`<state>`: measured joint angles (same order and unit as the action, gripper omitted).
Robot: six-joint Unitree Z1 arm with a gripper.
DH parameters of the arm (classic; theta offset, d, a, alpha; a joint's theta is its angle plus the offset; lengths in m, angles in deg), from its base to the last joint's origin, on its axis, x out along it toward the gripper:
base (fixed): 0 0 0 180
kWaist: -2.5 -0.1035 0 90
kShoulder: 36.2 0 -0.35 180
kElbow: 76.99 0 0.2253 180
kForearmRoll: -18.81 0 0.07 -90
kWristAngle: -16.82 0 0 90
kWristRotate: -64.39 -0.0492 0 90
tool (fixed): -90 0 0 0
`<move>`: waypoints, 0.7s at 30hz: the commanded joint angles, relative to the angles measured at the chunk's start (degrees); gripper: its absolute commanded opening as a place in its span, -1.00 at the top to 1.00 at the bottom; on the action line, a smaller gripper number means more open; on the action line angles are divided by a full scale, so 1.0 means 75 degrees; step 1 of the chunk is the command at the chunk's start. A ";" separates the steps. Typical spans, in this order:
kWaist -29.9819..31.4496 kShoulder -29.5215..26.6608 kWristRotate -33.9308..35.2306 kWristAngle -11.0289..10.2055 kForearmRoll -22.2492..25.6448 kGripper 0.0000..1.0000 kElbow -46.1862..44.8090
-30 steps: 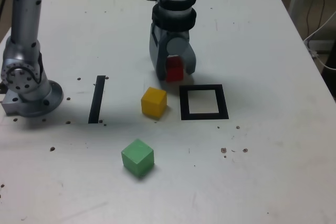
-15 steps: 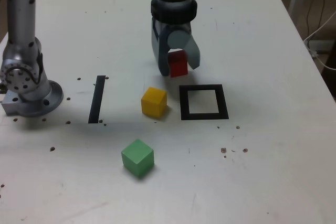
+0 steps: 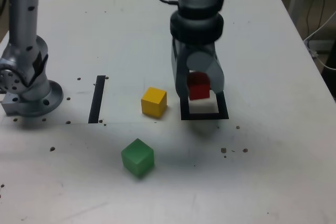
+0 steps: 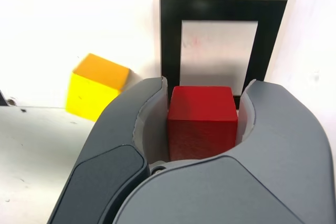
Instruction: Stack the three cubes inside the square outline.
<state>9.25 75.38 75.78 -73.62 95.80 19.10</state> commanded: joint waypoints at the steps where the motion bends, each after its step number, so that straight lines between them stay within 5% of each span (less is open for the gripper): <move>1: 0.0072 0.0098 0.0046 -0.0001 0.0028 0.69 0.0048; 21: -0.0047 0.0382 -0.0035 -0.0249 -0.0151 0.68 0.0053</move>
<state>9.29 77.59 75.76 -75.27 94.97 19.39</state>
